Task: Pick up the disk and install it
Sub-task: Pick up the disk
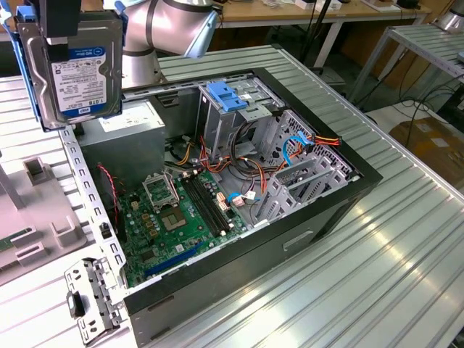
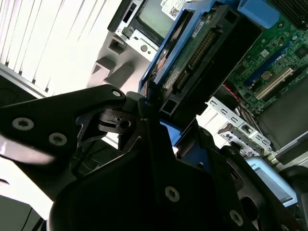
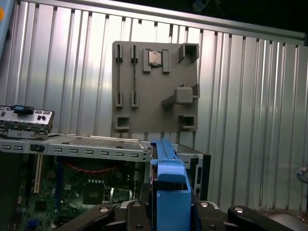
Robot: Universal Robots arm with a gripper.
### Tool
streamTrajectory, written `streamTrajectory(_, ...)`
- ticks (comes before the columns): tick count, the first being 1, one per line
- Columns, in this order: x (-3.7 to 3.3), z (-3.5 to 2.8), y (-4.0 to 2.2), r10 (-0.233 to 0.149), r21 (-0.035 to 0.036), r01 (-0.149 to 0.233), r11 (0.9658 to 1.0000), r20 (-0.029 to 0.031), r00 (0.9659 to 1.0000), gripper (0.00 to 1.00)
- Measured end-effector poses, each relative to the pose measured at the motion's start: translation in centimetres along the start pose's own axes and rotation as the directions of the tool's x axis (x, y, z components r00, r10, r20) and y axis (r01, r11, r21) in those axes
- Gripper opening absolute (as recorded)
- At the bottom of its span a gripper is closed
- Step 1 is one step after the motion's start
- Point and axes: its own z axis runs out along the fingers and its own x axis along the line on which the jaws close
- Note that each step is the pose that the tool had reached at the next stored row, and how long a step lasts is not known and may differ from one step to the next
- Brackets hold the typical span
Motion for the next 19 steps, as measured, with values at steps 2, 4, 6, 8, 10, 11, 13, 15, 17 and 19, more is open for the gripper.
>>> streamTrajectory(2,0.10,-0.02,-0.19,0.000,0.0000,0.000,1.0000,0.0001,1.0000,0.37)
streamTrajectory(4,0.21,-0.04,-0.36,0.000,-0.0001,0.000,1.0000,-0.0001,1.0000,0.37)
streamTrajectory(6,0.35,-0.06,-0.48,0.000,0.0000,0.000,1.0000,0.0000,1.0000,0.37)
streamTrajectory(8,0.51,-0.08,-0.59,0.000,0.0000,0.000,1.0000,0.0001,1.0000,0.37)
streamTrajectory(10,0.69,-0.11,-0.69,0.000,0.0000,0.000,1.0000,0.0000,1.0000,0.37)
streamTrajectory(11,0.78,-0.12,-0.73,0.000,0.0000,0.000,1.0000,0.0000,1.0000,0.37)
streamTrajectory(13,0.92,-0.14,-0.81,0.000,-0.0001,0.000,1.0000,0.0001,1.0000,0.37)
streamTrajectory(15,1.12,-0.17,-0.92,0.000,-0.0001,0.000,1.0000,0.0001,1.0000,0.37)
streamTrajectory(17,1.31,-0.20,-1.02,0.000,-0.0001,0.000,1.0000,0.0001,1.0000,0.37)
streamTrajectory(19,2.52,-0.37,-1.61,0.000,-0.0003,0.000,1.0000,0.0001,1.0000,0.37)
